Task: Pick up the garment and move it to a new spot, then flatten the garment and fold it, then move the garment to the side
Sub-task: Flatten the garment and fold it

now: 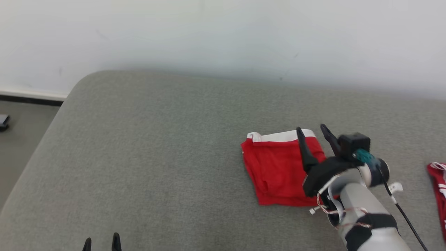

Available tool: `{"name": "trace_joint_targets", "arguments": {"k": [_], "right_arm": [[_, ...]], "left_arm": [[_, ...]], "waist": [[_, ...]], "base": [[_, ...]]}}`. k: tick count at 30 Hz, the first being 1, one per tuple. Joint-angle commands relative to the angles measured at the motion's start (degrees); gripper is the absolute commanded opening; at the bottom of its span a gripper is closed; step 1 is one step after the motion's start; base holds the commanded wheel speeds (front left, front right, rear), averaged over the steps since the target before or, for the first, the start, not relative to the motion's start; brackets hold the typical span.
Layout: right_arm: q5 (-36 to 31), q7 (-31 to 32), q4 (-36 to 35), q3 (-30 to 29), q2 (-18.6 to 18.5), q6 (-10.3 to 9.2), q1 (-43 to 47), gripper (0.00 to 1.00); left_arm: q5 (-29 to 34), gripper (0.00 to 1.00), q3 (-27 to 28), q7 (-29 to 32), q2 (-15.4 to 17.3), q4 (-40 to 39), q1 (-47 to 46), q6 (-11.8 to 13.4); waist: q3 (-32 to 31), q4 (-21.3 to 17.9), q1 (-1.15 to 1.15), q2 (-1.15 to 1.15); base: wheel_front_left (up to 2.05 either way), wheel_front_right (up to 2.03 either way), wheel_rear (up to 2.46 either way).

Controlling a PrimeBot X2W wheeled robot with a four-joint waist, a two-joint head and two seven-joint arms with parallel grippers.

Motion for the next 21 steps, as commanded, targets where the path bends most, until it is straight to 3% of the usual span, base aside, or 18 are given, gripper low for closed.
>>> {"name": "trace_joint_targets", "arguments": {"k": [1, 11, 21], "right_arm": [[-1.0, -0.3, -1.9, -1.5, -0.5, -0.16, 2.8, 1.0], [-7.8, -0.2, -17.6, -8.9, -0.1, -0.16, 19.3, 1.0], [-7.9, 3.1, -29.3, -7.9, 0.2, -0.16, 30.9, 1.0]], "left_arm": [[0.9, 1.0, 0.5, -0.2, 0.0, -0.5, 0.9, -0.1], [1.6, 1.0, 3.6, -0.2, -0.1, -2.2, 0.1, -1.0], [2.2, 1.0, 4.5, -0.2, -0.1, 0.7, 0.0, -1.8]], "waist": [[-2.7, -3.4, 0.01, 0.0], [-4.5, -8.5, 0.01, 0.0], [-5.8, -12.5, 0.01, 0.0]], "base": [[0.0, 0.0, 0.0], [0.0, 0.0, 0.0], [0.0, 0.0, 0.0]]}}
